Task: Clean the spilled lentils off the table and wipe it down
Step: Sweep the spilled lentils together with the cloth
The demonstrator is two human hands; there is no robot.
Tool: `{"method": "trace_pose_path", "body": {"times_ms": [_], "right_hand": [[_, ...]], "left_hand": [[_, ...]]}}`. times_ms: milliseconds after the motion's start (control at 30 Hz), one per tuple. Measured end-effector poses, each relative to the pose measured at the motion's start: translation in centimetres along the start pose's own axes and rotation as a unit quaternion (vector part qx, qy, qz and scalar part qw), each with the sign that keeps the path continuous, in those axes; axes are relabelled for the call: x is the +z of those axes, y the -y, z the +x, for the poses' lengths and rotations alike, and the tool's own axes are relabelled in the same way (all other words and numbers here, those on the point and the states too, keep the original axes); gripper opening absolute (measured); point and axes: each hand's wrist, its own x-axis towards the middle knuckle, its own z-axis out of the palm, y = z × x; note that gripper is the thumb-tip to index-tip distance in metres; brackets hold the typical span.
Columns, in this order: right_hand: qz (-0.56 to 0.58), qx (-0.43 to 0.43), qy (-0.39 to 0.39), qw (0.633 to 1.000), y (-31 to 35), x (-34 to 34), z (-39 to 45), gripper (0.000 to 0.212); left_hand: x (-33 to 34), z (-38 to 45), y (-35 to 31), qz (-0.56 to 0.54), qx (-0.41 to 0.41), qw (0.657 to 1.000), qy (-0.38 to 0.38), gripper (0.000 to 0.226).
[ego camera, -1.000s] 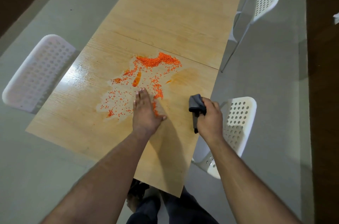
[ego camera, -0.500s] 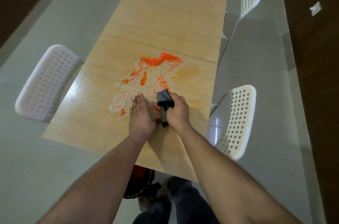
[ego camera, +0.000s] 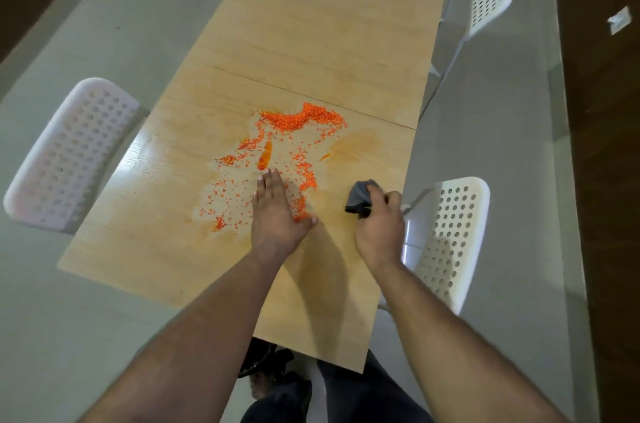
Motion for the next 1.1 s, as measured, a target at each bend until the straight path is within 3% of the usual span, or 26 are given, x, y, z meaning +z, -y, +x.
{"method": "trace_pose_path", "body": {"times_ms": [200, 333, 500, 633, 867, 933, 1100], "right_hand": [[0.143, -0.044, 0.131, 0.98, 5.5, 2.2, 0.0, 0.072], [0.165, -0.068, 0.064, 0.982, 4.0, 0.8, 1.1, 0.064], [0.051, -0.004, -0.031, 0.998, -1.5, -2.6, 2.5, 0.069], [0.024, 0.03, -0.008, 0.999, -2.7, -2.0, 0.8, 0.071], [0.165, -0.025, 0.118, 0.979, 3.5, 1.2, -0.7, 0.068], [0.191, -0.037, 0.106, 0.975, 4.0, 0.9, -0.6, 0.066], [0.18, -0.002, -0.008, 0.984, 1.1, -1.8, 1.1, 0.064]], "left_hand": [[0.3, 1.2, -0.2, -0.03, 0.006, 1.0, -0.001, 0.112], [0.4, 1.6, -0.2, -0.023, 0.005, 1.0, 0.003, 0.125], [0.4, 1.3, -0.7, -0.017, 0.0, 1.0, -0.002, 0.139], [0.5, 1.2, -1.4, -0.017, -0.003, 1.0, 0.001, 0.136], [0.5, 0.7, -1.4, -0.041, -0.001, 0.999, 0.0, 0.113], [0.4, 0.7, -1.0, -0.05, -0.008, 0.999, -0.007, 0.111], [0.3, 0.7, -0.8, -0.032, -0.006, 0.999, -0.002, 0.132]]}}
